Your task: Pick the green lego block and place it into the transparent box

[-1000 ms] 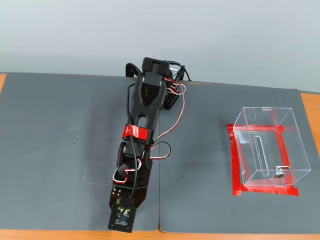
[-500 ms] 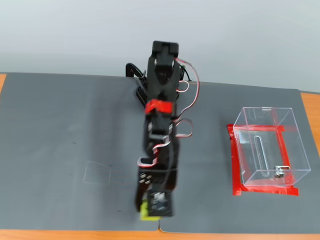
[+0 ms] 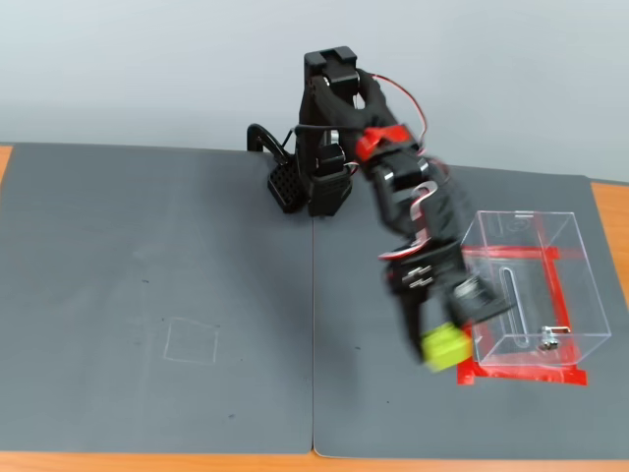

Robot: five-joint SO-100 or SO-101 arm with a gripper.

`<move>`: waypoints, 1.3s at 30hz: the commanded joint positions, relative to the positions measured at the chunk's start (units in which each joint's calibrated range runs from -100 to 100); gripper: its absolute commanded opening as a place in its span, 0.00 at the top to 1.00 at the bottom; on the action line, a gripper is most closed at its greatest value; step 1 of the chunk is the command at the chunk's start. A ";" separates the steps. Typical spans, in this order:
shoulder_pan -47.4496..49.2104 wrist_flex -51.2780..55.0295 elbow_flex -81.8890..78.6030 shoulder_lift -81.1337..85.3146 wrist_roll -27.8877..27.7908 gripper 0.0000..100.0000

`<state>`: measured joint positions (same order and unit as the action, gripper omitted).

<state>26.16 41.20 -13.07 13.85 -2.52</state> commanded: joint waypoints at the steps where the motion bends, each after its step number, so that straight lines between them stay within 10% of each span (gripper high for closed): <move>1: 7.67 0.30 0.36 5.02 -0.12 0.87; 17: 27.36 0.30 0.18 5.27 -0.12 0.87; 39: 29.53 0.30 -3.08 4.85 0.09 0.79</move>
<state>55.49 41.20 -16.57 16.57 -2.27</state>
